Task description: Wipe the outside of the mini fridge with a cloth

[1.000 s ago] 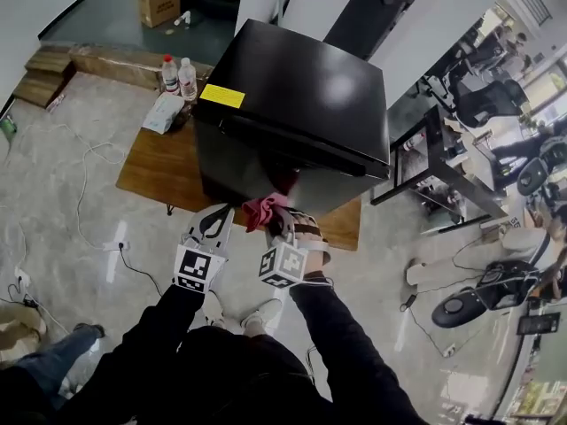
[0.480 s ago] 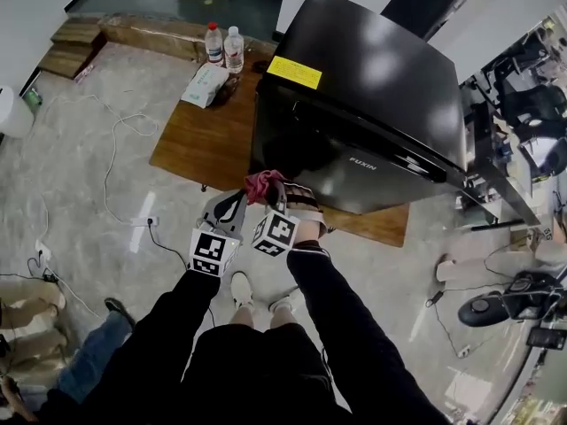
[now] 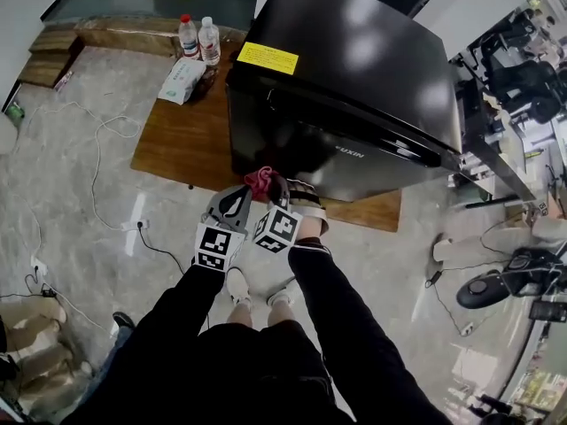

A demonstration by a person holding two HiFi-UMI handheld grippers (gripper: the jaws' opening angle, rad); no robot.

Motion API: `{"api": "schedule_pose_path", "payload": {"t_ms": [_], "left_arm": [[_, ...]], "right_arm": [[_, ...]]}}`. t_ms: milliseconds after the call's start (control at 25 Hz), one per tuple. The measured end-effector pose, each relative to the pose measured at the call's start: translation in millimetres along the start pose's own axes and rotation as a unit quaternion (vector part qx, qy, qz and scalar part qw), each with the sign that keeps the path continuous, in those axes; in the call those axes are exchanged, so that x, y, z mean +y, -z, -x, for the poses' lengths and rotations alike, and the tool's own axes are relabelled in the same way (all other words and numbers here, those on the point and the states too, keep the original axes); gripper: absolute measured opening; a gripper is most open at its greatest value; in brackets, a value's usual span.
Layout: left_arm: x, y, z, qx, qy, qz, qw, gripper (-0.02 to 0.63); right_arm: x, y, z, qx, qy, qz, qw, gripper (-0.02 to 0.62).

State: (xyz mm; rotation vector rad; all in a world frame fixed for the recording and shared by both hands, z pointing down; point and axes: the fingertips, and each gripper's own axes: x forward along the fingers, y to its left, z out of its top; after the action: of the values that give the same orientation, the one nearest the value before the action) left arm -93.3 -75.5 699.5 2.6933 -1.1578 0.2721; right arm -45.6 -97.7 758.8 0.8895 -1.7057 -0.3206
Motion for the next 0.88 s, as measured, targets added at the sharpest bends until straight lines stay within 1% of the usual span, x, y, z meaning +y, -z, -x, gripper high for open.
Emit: {"api": "schedule_pose_path", "payload": {"t_ms": [160,320,440,720,800,880], "left_arm": [[-38,-3,-23,-0.002,0.031,-0.001,0.9995,0.006],[-81,-2,-46,-0.003,0.067,-0.011,0.9977,0.006],[-111,-2,-60,0.003,0.083,-0.011,0.9965,0.006],[-157,-9,-79,0.004,0.094,-0.019,0.9953,0.006],[-165,-15,-79,0.003,0.093,-0.021,0.9955,0.006],[-166,-23,-77,0.0,0.086,-0.021,0.9961,0.006]], "right_arm": [[-3,50,12,0.026,0.002,-0.015,1.0,0.066],[-8,110,22,0.062,0.008,-0.028,0.998,0.066],[-12,154,32,0.081,0.005,-0.039,0.996,0.066],[-23,262,48,0.144,0.001,-0.069,0.987,0.065],[-24,283,54,0.152,0.0,-0.077,0.985,0.066],[-28,293,62,0.153,0.0,-0.082,0.985,0.066]]}}
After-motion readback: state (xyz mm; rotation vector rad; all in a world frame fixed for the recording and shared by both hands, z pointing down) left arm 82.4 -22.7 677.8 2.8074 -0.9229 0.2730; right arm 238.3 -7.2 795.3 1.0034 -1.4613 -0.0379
